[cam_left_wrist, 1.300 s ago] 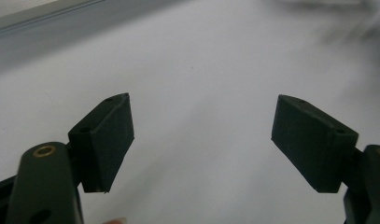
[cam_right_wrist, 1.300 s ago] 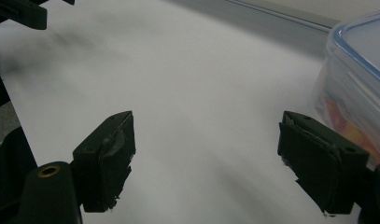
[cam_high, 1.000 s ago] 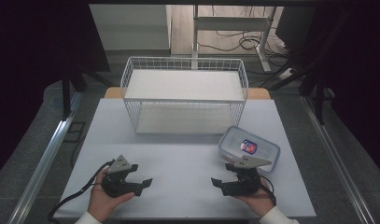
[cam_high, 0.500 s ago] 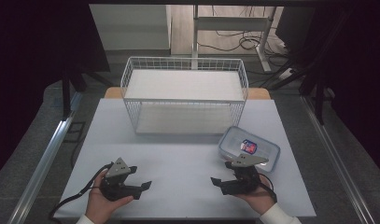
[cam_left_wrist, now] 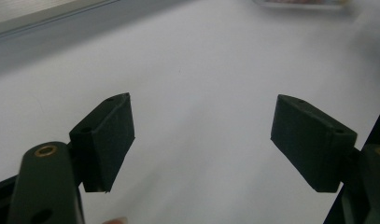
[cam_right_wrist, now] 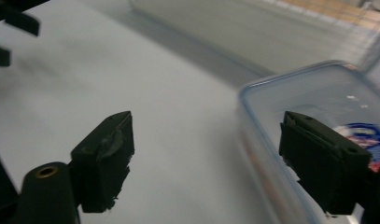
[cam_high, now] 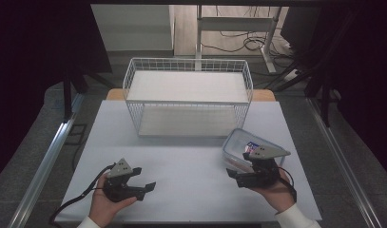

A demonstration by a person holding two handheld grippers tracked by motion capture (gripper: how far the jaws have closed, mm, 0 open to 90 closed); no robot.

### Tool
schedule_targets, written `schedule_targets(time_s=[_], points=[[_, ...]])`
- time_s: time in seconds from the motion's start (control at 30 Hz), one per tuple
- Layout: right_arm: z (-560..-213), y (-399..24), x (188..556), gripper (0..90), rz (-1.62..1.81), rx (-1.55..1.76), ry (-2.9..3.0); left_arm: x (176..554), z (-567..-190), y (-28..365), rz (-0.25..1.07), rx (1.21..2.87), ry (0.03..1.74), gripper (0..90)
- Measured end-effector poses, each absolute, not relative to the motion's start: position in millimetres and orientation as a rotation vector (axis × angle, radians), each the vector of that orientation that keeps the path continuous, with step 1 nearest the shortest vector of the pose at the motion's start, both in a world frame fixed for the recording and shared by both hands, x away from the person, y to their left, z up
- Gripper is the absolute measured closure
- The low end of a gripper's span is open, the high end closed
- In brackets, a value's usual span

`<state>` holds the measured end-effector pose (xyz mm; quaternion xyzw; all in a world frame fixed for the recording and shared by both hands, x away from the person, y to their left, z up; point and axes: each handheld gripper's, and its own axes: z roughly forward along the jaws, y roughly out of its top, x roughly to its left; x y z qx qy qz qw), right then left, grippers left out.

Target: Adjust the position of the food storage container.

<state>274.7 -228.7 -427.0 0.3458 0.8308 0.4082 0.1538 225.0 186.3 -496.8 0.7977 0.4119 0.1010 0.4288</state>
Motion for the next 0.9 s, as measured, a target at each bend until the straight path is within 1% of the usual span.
schedule_targets(time_s=[0.07, 0.2, 0.27, 0.33, 0.4, 0.5, 0.53, 0.57, 0.6, 0.63, 0.67, 0.7, 0.73, 0.83, 0.87, 0.9], points=[[-417.3, -237.0, 280.0, 16.2, 1.141, 1.02, 2.339, 225.5, -497.3, 185.7, 0.246, 1.991, 1.03, 21.1], [-411.1, -244.2, 285.8, 15.4, 1.13, 1.024, 2.315, 225.6, -498.6, 184.2, 0.232, 1.986, 1.036, 21.0], [-407.7, -250.1, 293.4, 16.4, 1.093, 1.029, 2.308, 225.5, -499.2, 183.6, 0.23, 1.988, 1.031, 21.0], [-404.8, -255.1, 302.1, 19.4, 1.079, 1.045, 2.296, 225.0, -498.9, 184.0, 0.231, 1.994, 1.028, 21.0], [-400.9, -261.1, 313.8, 26.3, 1.073, 1.042, 2.281, 224.9, -498.6, 184.3, 0.233, 1.994, 1.027, 21.0], [-395.0, -270.3, 334.9, 32.6, 1.046, 1.072, 2.233, 224.6, -499.0, 184.2, 0.234, 1.995, 1.027, 20.9], [-392.6, -276.8, 349.1, 38.0, 1.038, 1.123, 2.208, 224.2, -499.1, 183.9, 0.232, 1.995, 1.029, 20.9], [-392.6, -276.8, 349.1, 38.0, 1.038, 1.123, 2.208, 224.1, -499.2, 183.8, 0.229, 1.995, 1.027, 20.9], [-392.2, -282.5, 362.5, 44.8, 1.012, 1.146, 2.206, 223.9, -499.3, 183.7, 0.232, 1.997, 1.025, 20.9], [-392.2, -282.5, 362.5, 44.8, 1.012, 1.146, 2.206, 223.7, -499.4, 183.7, 0.233, 1.998, 1.024, 20.9], [-394.6, -286.5, 375.8, 51.0, 0.946, 1.152, 2.22, 223.7, -499.7, 183.7, 0.234, 2.002, 1.025, 20.9], [-394.6, -286.5, 375.8, 51.0, 0.946, 1.152, 2.22, 223.7, -499.7, 183.7, 0.234, 2.002, 1.025, 20.9], [-396.0, -287.6, 380.4, 53.8, 0.922, 1.153, 2.225, 224.0, -499.9, 183.5, 0.233, 2.005, 1.026, 20.9], [-404.3, -291.6, 400.4, 66.7, 0.847, 1.157, 2.265, 224.3, -500.6, 182.9, 0.239, 2.003, 1.029, 20.9], [-410.6, -292.9, 411.2, 76.2, 0.828, 1.166, 2.288, 224.3, -500.3, 183.1, 0.24, 2.003, 1.031, 21.0], [-413.3, -293.1, 415.0, 79.0, 0.819, 1.171, 2.297, 224.4, -500.1, 183.3, 0.241, 2.001, 1.031, 20.9]])
